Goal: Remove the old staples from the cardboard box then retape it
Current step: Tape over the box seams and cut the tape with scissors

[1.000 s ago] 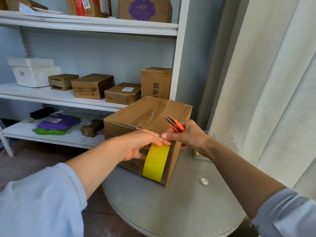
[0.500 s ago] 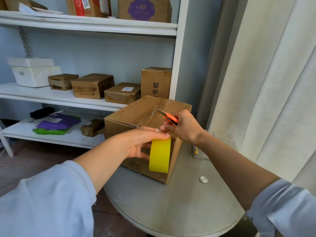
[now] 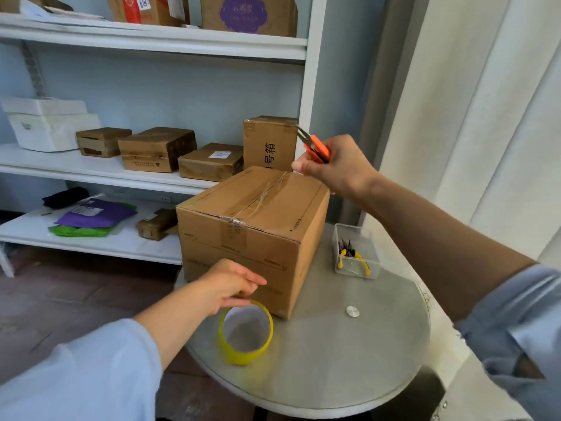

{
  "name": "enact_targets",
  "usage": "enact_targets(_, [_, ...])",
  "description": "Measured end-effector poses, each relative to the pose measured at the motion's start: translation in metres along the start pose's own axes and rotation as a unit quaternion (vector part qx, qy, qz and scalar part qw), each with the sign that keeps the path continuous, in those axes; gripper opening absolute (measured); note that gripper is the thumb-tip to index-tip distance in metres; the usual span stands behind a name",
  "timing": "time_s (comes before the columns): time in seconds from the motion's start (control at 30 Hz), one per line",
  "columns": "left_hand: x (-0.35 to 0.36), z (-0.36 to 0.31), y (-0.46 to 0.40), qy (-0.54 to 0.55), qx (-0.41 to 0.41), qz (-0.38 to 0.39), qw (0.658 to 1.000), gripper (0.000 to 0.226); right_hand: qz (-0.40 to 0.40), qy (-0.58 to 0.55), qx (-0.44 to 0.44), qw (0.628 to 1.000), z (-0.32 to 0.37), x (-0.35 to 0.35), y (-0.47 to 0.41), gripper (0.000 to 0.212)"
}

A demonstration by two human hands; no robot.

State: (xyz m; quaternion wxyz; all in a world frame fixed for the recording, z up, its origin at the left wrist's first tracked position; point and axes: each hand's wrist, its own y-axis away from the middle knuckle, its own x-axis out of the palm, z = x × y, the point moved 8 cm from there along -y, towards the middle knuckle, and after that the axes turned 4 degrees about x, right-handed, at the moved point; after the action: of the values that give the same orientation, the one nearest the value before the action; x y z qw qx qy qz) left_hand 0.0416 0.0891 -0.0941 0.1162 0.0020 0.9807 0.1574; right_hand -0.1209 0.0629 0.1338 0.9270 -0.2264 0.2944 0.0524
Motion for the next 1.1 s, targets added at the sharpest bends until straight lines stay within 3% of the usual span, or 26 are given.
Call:
enact_targets(0.17, [0.026,0.021,-0.010,-0.029,0.048,-0.010,0.998,0.021,0.095,0.018,0.090,0.991,-0.067,0.078,0.031,0.025])
enact_targets(0.4, [0.024,0.011,-0.025,-0.206,0.096,-0.023,0.973,0.016,0.088,0.023,0.116,0.989,-0.081,0.087,0.031,0.023])
enact_targets(0.57, [0.045,0.031,-0.020,-0.397,0.061,0.047,0.915,0.067,0.091,0.016,0.122,0.988,-0.084,0.088,0.035,0.020])
enact_targets(0.73, [0.043,0.017,-0.020,-0.483,0.083,0.027,0.871,0.060,0.089,-0.017,0.132,0.987,-0.082,0.083,0.033,0.022])
enact_targets(0.8, [0.036,-0.002,-0.017,-0.451,0.101,0.037,0.886,0.054,0.078,-0.030,0.142,0.986,-0.083,0.080,0.032,0.023])
enact_targets(0.9, [0.023,-0.029,-0.006,-0.288,0.105,0.083,0.948,0.045,0.054,-0.054,0.180,0.981,-0.090,0.072,0.030,0.020])
enact_targets(1.1, [0.000,-0.079,0.037,-0.227,0.168,0.157,0.946,0.036,0.040,-0.067,0.220,0.972,-0.093,0.064,0.035,0.024])
